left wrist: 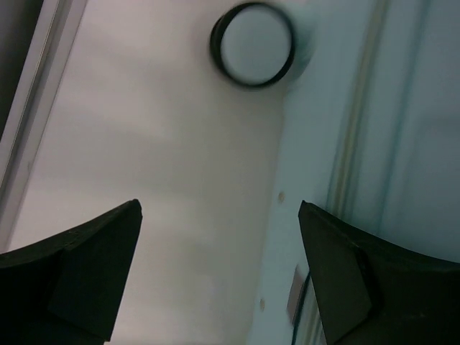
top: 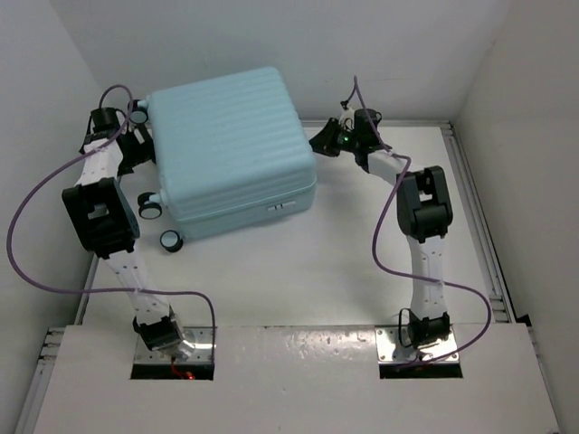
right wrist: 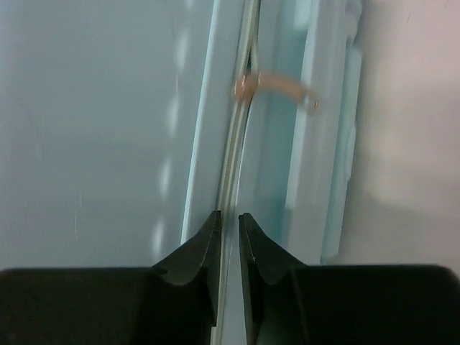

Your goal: Pack the luggage

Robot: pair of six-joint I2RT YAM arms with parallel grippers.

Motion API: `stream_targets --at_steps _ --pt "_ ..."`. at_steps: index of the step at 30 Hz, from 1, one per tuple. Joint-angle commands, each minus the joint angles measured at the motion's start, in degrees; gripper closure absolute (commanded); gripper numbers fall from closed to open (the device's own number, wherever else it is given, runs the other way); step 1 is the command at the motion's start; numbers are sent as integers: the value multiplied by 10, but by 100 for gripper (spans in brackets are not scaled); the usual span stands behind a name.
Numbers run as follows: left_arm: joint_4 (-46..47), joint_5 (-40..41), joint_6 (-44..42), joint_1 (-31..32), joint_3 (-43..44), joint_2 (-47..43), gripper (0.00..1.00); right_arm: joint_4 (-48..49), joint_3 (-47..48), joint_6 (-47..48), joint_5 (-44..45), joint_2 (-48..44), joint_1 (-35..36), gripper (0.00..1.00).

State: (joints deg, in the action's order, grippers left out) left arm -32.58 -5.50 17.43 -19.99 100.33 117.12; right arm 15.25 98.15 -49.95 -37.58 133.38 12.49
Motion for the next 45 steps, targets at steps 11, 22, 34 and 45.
stream_targets --at_steps 11,22,34,45 --pt "17 -204 -121 249 203 139 6 135 -390 172 -179 -307 94 84" --pt "162 -6 -18 249 232 129 1 147 -553 304 -36 -468 191 77" --pt "212 83 -126 164 137 -177 1 234 -550 308 86 -515 242 57" --pt "170 -240 -279 176 -301 -585 3 243 -778 259 28 -736 135 58"
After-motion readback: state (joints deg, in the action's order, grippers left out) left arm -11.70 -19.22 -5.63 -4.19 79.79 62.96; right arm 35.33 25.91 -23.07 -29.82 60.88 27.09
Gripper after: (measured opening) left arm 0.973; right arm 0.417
